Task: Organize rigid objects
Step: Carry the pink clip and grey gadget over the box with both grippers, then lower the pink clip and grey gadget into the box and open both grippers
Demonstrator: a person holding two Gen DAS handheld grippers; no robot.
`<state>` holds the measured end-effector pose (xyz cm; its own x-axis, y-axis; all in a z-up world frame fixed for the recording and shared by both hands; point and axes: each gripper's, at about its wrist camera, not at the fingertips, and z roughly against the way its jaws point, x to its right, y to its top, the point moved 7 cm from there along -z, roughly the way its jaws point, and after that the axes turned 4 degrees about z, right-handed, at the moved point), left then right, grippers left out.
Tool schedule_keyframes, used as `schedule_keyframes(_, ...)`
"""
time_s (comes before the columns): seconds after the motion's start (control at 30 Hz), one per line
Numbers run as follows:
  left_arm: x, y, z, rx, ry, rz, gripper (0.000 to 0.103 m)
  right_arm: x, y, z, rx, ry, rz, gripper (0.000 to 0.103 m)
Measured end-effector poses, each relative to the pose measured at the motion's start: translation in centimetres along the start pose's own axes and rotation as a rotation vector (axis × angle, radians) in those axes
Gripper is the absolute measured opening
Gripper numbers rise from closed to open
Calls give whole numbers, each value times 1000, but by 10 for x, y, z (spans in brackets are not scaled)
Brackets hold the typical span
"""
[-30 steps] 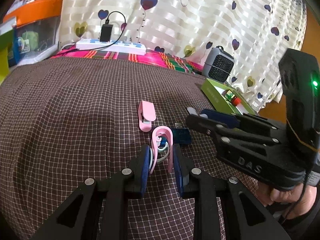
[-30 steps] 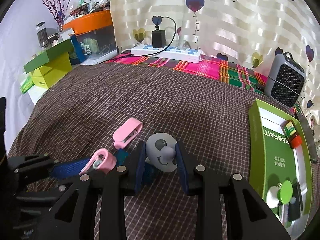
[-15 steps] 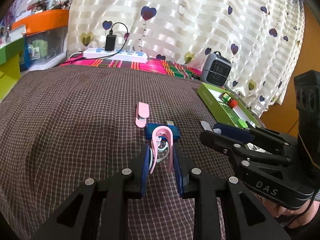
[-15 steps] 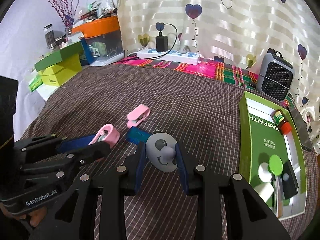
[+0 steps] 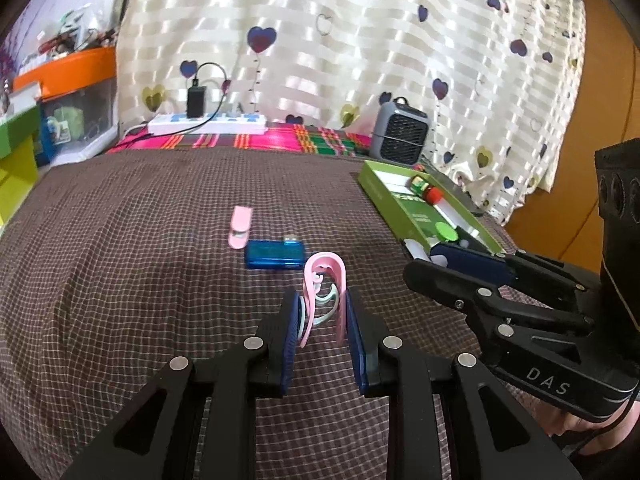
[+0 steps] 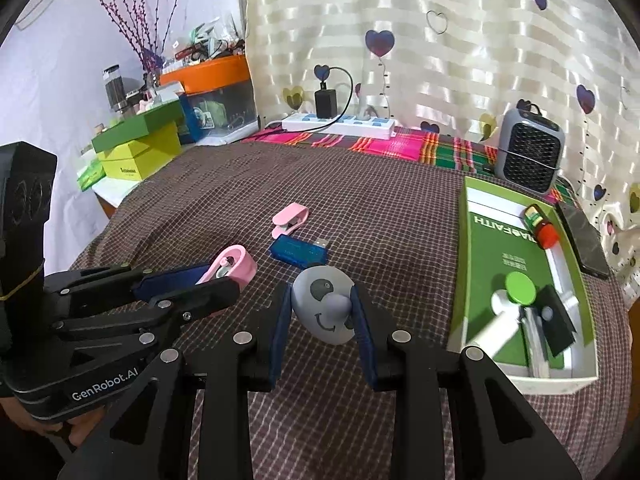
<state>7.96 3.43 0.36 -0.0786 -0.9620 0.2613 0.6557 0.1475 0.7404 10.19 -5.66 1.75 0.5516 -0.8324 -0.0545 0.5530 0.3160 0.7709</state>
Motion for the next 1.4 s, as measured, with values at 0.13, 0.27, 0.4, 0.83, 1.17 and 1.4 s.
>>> schedule_keyframes(0.13, 17, 6, 0, 7, -20, -24, 22, 9, 1, 15, 28, -11, -15, 31)
schedule_keyframes(0.27, 36, 11, -8, 3, -47, -48, 22, 26, -2, 26, 48, -33, -48, 32)
schedule_keyframes(0.4, 52, 13, -20, -7, -64, -71, 22, 49, -7, 32, 53, -58, -85, 32)
schedule_keyframes(0.83, 96, 29, -49, -18, -120, -141, 22, 127, -20, 52, 82, -152, -222, 32)
schedule_keyframes(1.17, 124, 36, -90, -55, -148, -168, 22, 154, -36, 42, 46, -182, -250, 32)
schedule_keyframes(1.4, 130, 39, -116, -82, -139, -180, 22, 161, -45, 26, 2, -210, -231, 32)
